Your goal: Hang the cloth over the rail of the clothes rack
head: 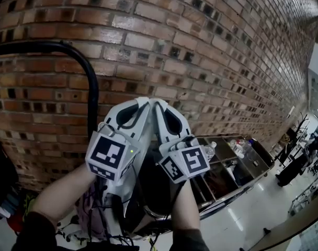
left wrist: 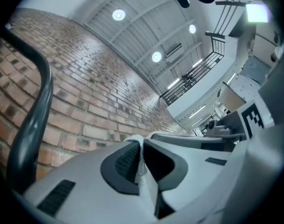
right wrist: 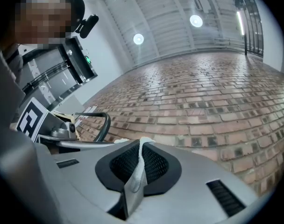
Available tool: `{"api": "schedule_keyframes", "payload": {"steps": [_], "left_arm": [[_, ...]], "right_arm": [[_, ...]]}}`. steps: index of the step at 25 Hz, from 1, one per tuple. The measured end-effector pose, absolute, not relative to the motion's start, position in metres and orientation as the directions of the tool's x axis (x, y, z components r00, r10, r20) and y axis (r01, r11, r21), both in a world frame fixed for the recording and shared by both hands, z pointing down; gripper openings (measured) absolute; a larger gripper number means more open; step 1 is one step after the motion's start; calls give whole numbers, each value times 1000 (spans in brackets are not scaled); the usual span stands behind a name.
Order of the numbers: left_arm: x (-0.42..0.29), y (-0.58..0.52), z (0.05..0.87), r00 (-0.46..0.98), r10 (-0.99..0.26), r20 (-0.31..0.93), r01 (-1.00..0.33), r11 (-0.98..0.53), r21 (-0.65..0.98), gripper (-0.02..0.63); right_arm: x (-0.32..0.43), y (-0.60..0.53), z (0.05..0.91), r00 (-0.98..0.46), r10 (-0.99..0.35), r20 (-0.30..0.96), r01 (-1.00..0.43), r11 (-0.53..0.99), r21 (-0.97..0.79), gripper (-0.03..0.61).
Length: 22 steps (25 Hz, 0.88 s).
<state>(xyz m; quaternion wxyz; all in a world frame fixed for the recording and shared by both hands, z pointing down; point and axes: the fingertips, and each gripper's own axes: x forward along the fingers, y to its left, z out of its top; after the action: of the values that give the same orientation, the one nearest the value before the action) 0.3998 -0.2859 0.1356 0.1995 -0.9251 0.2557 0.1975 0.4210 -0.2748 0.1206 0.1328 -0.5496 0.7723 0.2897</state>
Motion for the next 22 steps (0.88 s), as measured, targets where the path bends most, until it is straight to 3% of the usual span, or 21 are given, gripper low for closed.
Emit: {"api": "schedule_keyframes", "payload": {"steps": [7, 12, 18, 22], "left_arm": [[403, -282, 95, 760, -334, -557, -581, -733, -354, 37], [412, -297, 67, 764, -361, -535, -587, -733, -345, 37], [407, -288, 30, 716, -309, -626, -632, -668, -392, 38], [405, -290, 8, 721, -303, -624, -625, -674, -395, 38]], "right_arm": [[424, -269, 81, -341, -684, -645, -930, 142, 340, 27], [425, -278, 58, -325, -679, -658, -929, 97, 358, 26], [422, -267, 25, -344, -619, -706, -917, 61, 394, 26], [418, -264, 6, -343, -600, -723, -917, 47, 396, 26]]}}
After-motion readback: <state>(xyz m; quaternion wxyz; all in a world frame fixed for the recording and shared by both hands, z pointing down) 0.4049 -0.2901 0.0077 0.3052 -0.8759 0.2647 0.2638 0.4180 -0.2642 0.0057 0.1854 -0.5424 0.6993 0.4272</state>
